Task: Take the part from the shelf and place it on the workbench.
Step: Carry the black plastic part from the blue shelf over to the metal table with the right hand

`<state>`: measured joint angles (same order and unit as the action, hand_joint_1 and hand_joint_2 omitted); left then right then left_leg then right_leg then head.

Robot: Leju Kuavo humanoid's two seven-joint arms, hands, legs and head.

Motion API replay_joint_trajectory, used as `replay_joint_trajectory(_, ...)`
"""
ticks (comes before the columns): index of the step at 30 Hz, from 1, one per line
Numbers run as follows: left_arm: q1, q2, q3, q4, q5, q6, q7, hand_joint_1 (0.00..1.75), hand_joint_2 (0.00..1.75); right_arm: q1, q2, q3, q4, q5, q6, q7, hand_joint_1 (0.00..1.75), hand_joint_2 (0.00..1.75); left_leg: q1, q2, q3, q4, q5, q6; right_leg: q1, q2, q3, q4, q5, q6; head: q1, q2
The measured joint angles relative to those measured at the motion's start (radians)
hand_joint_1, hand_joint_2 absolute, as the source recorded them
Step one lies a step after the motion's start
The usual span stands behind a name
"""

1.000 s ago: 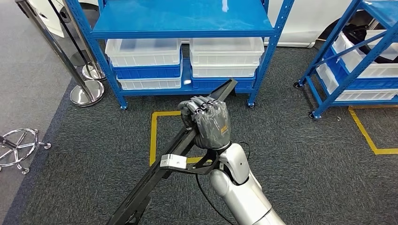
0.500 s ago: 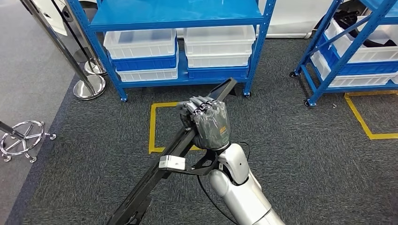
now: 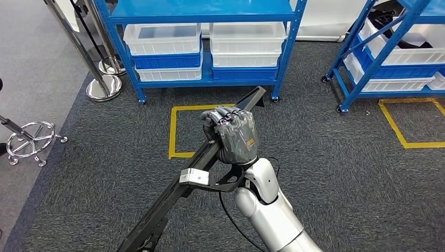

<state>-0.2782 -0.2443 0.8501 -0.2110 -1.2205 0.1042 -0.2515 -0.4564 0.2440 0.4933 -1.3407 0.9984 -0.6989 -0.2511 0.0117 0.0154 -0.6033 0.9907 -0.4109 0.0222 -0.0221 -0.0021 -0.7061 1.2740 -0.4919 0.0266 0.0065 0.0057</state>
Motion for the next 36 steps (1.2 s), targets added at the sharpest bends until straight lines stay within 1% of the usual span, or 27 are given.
replay_joint_trajectory(1,-0.001,0.000,0.000,0.000,0.002,0.001,-0.001,0.00,1.75,-0.004,0.000,0.003,0.003,-0.018,0.000,0.000,1.75,1.75,0.002,0.000,-0.017,0.011,0.006,-0.006,-0.004,0.000,0.048,-0.056,0.010,0.004,0.000,0.000)
replay_joint_trajectory(3,-0.003,-0.001,0.000,0.000,0.005,0.002,-0.004,0.00,1.75,-0.016,0.000,0.016,0.008,-0.058,0.000,0.000,1.75,1.75,0.004,-0.001,-0.045,0.029,0.018,-0.020,-0.003,0.003,0.133,-0.177,-0.008,0.003,0.000,0.000)
replay_joint_trajectory(5,-0.004,-0.001,0.001,0.000,0.009,0.004,-0.007,0.00,1.75,-0.028,-0.002,0.030,0.012,-0.097,0.001,0.002,1.75,1.75,0.004,-0.001,-0.059,0.033,0.034,-0.034,0.005,0.005,0.154,-0.227,-0.026,-0.010,-0.001,0.000)
replay_joint_trajectory(7,-0.001,-0.001,0.001,0.000,0.013,0.006,-0.010,0.00,1.75,-0.036,-0.007,0.047,0.018,-0.131,0.008,0.008,1.75,1.75,0.008,-0.002,-0.068,0.035,0.039,-0.048,0.006,0.002,0.140,-0.232,-0.009,-0.031,-0.001,0.000)
replay_joint_trajectory(8,0.000,-0.001,0.001,0.000,0.014,0.007,-0.012,0.00,1.75,-0.040,-0.009,0.056,0.021,-0.145,0.012,0.011,1.75,1.75,0.011,-0.003,-0.077,0.050,0.018,-0.052,0.007,0.001,0.132,-0.234,0.002,-0.042,-0.001,0.000)
replay_joint_trajectory(9,0.001,-0.001,0.002,0.000,0.016,0.008,-0.014,0.00,1.75,-0.044,-0.011,0.064,0.024,-0.156,0.016,0.013,1.75,1.75,0.013,-0.004,-0.090,0.085,-0.023,-0.055,0.007,-0.001,0.120,-0.237,0.014,-0.051,-0.001,0.000)
replay_joint_trajectory(11,0.000,-0.001,0.002,0.000,0.016,0.011,-0.019,0.00,1.75,-0.052,-0.015,0.076,0.028,-0.159,0.017,0.008,1.75,1.75,0.013,-0.005,-0.120,0.203,-0.125,-0.057,0.012,-0.002,0.094,-0.236,0.037,-0.061,-0.001,0.000)
replay_joint_trajectory(12,-0.001,-0.001,0.002,0.000,0.015,0.012,-0.020,0.00,1.75,-0.054,-0.016,0.079,0.029,-0.145,0.015,-0.002,1.75,1.75,0.012,-0.006,-0.129,0.264,-0.158,-0.057,0.015,-0.002,0.079,-0.236,0.048,-0.063,-0.001,0.000)
replay_joint_trajectory(13,-0.002,-0.001,0.002,0.000,0.014,0.012,-0.021,0.00,1.75,-0.055,-0.018,0.081,0.030,-0.125,0.013,-0.017,1.75,1.75,0.011,-0.006,-0.126,0.304,-0.167,-0.055,0.019,-0.002,0.064,-0.235,0.060,-0.064,-0.001,0.000)
replay_joint_trajectory(14,-0.003,-0.001,0.002,0.000,0.013,0.013,-0.021,0.00,1.75,-0.054,-0.019,0.082,0.030,-0.106,0.011,-0.036,1.75,1.75,0.009,-0.006,-0.108,0.314,-0.154,-0.052,0.022,-0.002,0.049,-0.234,0.071,-0.065,-0.001,0.000)
replay_joint_trajectory(15,-0.004,-0.001,0.002,0.000,0.012,0.014,-0.021,0.00,1.75,-0.053,-0.019,0.082,0.030,-0.097,0.010,-0.056,1.75,1.75,0.006,-0.007,-0.074,0.291,-0.129,-0.045,0.025,-0.001,0.035,-0.233,0.082,-0.065,-0.001,0.000)
replay_joint_trajectory(16,-0.007,-0.001,0.002,0.000,0.012,0.015,-0.021,0.00,1.75,-0.053,-0.019,0.082,0.029,-0.099,0.009,-0.073,1.75,1.75,0.001,-0.007,-0.025,0.239,-0.106,-0.036,0.027,-0.001,0.024,-0.232,0.093,-0.064,-0.001,0.000)
replay_joint_trajectory(18,-0.015,-0.001,0.002,0.000,0.014,0.019,-0.021,0.00,1.75,-0.052,-0.017,0.082,0.029,-0.134,0.008,-0.093,1.75,1.75,-0.010,-0.008,0.081,0.096,-0.107,-0.017,0.031,-0.001,0.008,-0.232,0.113,-0.059,-0.001,0.000)
replay_joint_trajectory(19,-0.019,-0.001,0.002,0.000,0.015,0.020,-0.021,0.00,1.75,-0.052,-0.016,0.082,0.030,-0.158,0.007,-0.097,1.75,1.75,-0.014,-0.008,0.112,0.044,-0.117,-0.011,0.030,-0.002,0.005,-0.234,0.123,-0.055,-0.001,0.000)
replay_joint_trajectory(20,-0.021,-0.002,0.002,0.000,0.016,0.022,-0.022,0.00,1.75,-0.052,-0.015,0.082,0.031,-0.181,0.006,-0.100,1.75,1.75,-0.018,-0.008,0.125,0.014,-0.125,-0.006,0.029,-0.004,0.003,-0.238,0.135,-0.049,-0.001,0.000)
replay_joint_trajectory(22,-0.020,-0.002,0.002,0.000,0.016,0.022,-0.022,0.00,1.75,-0.052,-0.014,0.082,0.034,-0.208,0.004,-0.101,1.75,1.75,-0.017,-0.005,0.118,-0.005,-0.104,0.002,0.026,-0.003,0.000,-0.249,0.152,-0.037,-0.001,0.000)
replay_joint_trajectory(23,-0.020,-0.003,0.002,0.000,0.016,0.022,-0.022,0.00,1.75,-0.052,-0.015,0.082,0.036,-0.219,0.006,-0.102,1.75,1.75,-0.014,-0.003,0.111,-0.012,-0.088,0.009,0.026,-0.001,-0.005,-0.245,0.137,-0.031,-0.001,0.000)
replay_joint_trajectory(24,-0.020,-0.003,0.002,0.000,0.017,0.022,-0.021,0.00,1.75,-0.051,-0.016,0.082,0.038,-0.238,0.011,-0.102,1.75,1.75,-0.011,-0.001,0.101,-0.019,-0.070,0.015,0.025,0.001,-0.015,-0.223,0.102,-0.025,-0.001,0.000)
replay_joint_trajectory(25,-0.020,-0.004,0.002,0.000,0.017,0.022,-0.020,0.00,1.75,-0.051,-0.017,0.082,0.039,-0.266,0.019,-0.103,1.75,1.75,-0.009,0.001,0.088,-0.022,-0.055,0.019,0.022,0.002,-0.027,-0.180,0.049,-0.019,-0.001,0.000)
replay_joint_trajectory(26,-0.019,-0.004,0.003,0.000,0.017,0.022,-0.019,0.00,1.75,-0.049,-0.018,0.082,0.040,-0.301,0.027,-0.104,1.75,1.75,-0.009,0.000,0.072,-0.022,-0.042,0.023,0.019,0.002,-0.038,-0.124,-0.007,-0.012,-0.001,0.000)
replay_joint_trajectory(27,-0.016,-0.004,0.003,0.000,0.017,0.022,-0.018,0.00,1.75,-0.047,-0.019,0.082,0.041,-0.334,0.033,-0.106,1.75,1.75,-0.009,0.001,0.056,-0.021,-0.030,0.023,0.015,0.002,-0.048,-0.061,-0.046,-0.007,-0.001,0.000)
replay_joint_trajectory(28,-0.014,-0.004,0.003,0.000,0.016,0.021,-0.018,0.00,1.75,-0.046,-0.021,0.081,0.042,-0.356,0.037,-0.110,1.75,1.75,-0.009,0.001,0.038,-0.018,-0.019,0.021,0.011,0.002,-0.050,-0.009,-0.057,-0.002,-0.001,0.000)
replay_joint_trajectory(30,-0.009,-0.004,0.003,0.000,0.014,0.017,-0.018,0.00,1.75,-0.044,-0.029,0.082,0.044,-0.371,0.044,-0.126,1.75,1.75,-0.007,0.003,0.000,-0.007,0.002,0.014,0.003,0.002,-0.020,0.020,-0.013,0.007,-0.001,0.000)
replay_joint_trajectory(31,-0.008,-0.004,0.003,0.000,0.013,0.016,-0.018,0.00,1.75,-0.043,-0.035,0.082,0.043,-0.371,0.049,-0.135,1.75,1.75,-0.006,0.003,-0.018,0.002,0.009,0.010,-0.001,0.001,0.018,-0.011,0.015,0.010,-0.001,0.000)
replay_joint_trajectory(32,-0.007,-0.004,0.003,0.000,0.012,0.015,-0.018,0.00,1.75,-0.042,-0.041,0.083,0.040,-0.370,0.054,-0.142,1.75,1.75,-0.005,0.003,-0.035,0.012,0.015,0.004,-0.003,0.001,0.068,-0.069,0.020,0.011,-0.001,0.000)
replay_joint_trajectory(34,-0.007,-0.004,0.003,0.000,0.012,0.015,-0.019,0.00,1.75,-0.041,-0.048,0.085,0.031,-0.371,0.057,-0.148,1.75,1.75,-0.005,0.002,-0.058,0.029,0.026,-0.009,0.001,0.003,0.151,-0.189,-0.013,0.002,-0.002,0.000)
replay_joint_trajectory(36,-0.005,-0.004,0.003,0.000,0.012,0.015,-0.023,0.00,1.75,-0.039,-0.051,0.086,0.025,-0.372,0.057,-0.151,1.75,1.75,-0.004,0.001,-0.069,0.033,0.041,-0.022,0.008,0.005,0.171,-0.238,-0.034,-0.016,-0.002,0.000)
